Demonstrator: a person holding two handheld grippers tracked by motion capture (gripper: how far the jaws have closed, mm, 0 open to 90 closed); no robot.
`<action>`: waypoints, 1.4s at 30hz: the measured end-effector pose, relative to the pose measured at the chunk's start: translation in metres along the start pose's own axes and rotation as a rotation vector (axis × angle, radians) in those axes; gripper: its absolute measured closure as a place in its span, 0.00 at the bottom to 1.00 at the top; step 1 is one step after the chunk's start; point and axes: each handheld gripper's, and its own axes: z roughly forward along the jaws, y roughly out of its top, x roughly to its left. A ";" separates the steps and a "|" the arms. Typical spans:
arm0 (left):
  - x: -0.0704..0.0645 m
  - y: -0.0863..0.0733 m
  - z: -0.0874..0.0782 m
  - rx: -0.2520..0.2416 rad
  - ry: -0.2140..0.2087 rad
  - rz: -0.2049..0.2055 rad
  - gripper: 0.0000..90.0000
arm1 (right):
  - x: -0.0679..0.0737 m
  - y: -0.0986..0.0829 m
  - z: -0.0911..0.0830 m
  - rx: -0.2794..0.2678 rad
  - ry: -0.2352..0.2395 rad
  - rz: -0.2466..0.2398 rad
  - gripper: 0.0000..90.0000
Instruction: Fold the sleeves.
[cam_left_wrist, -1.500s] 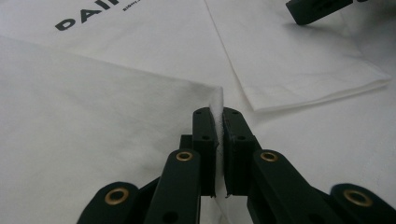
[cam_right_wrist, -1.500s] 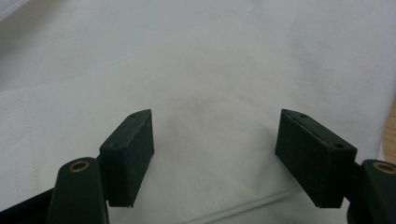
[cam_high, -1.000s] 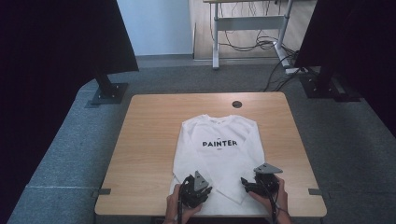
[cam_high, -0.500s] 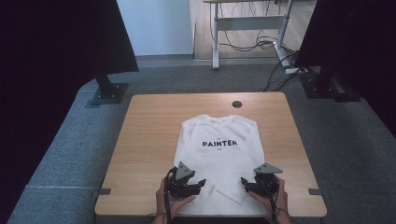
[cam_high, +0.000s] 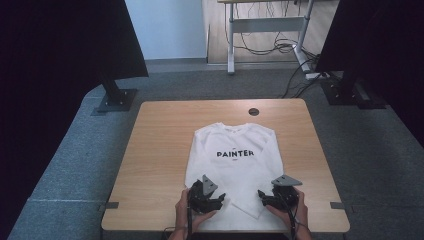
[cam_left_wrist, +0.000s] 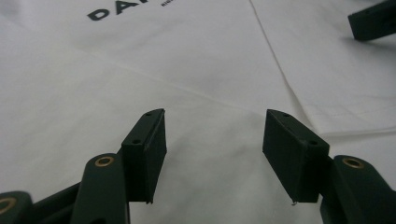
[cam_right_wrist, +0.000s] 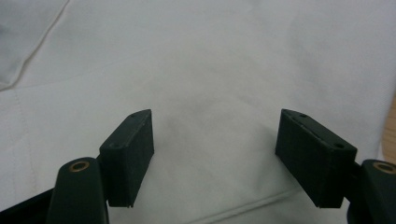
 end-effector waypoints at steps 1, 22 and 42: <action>-0.003 0.001 0.003 0.007 0.005 0.015 0.43 | 0.000 0.000 0.000 -0.001 0.000 0.000 0.30; -0.020 -0.006 0.004 -0.002 -0.007 0.069 0.42 | 0.000 0.000 0.000 0.000 0.000 -0.002 0.30; -0.007 -0.005 -0.001 -0.011 -0.024 0.035 0.30 | -0.001 0.000 -0.001 0.001 0.006 0.001 0.30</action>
